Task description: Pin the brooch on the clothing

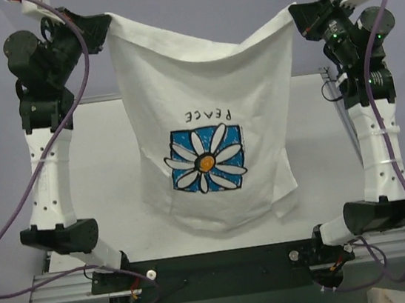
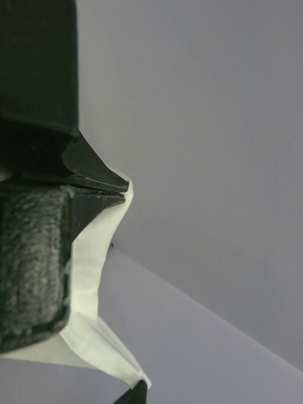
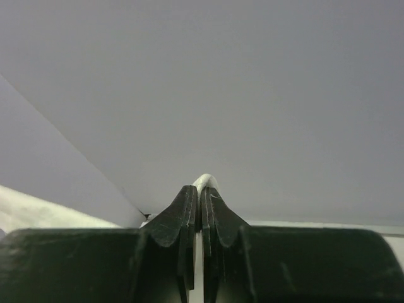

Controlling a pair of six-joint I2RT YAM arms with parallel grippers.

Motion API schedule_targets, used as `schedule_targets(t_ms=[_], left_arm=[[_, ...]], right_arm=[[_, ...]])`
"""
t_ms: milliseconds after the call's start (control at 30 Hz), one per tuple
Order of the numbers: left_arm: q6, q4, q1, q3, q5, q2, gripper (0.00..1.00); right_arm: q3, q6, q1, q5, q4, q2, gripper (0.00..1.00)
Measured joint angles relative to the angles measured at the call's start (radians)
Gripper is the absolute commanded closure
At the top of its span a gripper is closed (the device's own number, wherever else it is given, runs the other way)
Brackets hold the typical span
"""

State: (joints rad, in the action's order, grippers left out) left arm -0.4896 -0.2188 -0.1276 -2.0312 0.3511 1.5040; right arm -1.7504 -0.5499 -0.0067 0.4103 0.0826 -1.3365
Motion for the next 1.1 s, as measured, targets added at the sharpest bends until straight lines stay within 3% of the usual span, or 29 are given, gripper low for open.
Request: schedule_targets(t_ms=[233, 333, 433, 533, 600, 833, 1000, 1100], left_arm=[[-0.129, -0.035, 0.101, -0.578, 0.098, 0.416, 1.0], [-0.188, 0.001, 0.15, -0.629, 0.123, 0.471, 1.0], [-0.217, 0.027, 0.189, -0.587, 0.135, 0.471, 1.0], [-0.225, 0.076, 0.192, -0.435, 0.152, 0.42, 1.0], [-0.22, 0.104, 0.185, -0.303, 0.159, 0.37, 1.0], [-0.19, 0.269, 0.147, 0.534, 0.113, 0.005, 1.0], [-0.151, 0.279, 0.069, 0.963, 0.045, -0.229, 1.0], [-0.139, 0.251, 0.03, 1.134, 0.022, -0.367, 1.0]], right_arm=[[-0.435, -0.031, -0.018, 0.019, -0.025, -0.375, 1.0], [-0.599, -0.041, -0.026, 0.017, -0.03, -0.477, 1.0], [-0.64, -0.033, -0.026, 0.004, -0.029, -0.493, 1.0], [-0.585, -0.024, -0.027, -0.002, -0.012, -0.454, 1.0], [-0.436, -0.022, -0.032, -0.003, 0.031, -0.38, 1.0], [0.404, -0.025, -0.06, -0.049, 0.14, 0.032, 1.0], [0.907, -0.035, -0.085, -0.137, 0.071, 0.306, 1.0], [1.095, -0.027, -0.087, -0.184, -0.04, 0.48, 1.0]])
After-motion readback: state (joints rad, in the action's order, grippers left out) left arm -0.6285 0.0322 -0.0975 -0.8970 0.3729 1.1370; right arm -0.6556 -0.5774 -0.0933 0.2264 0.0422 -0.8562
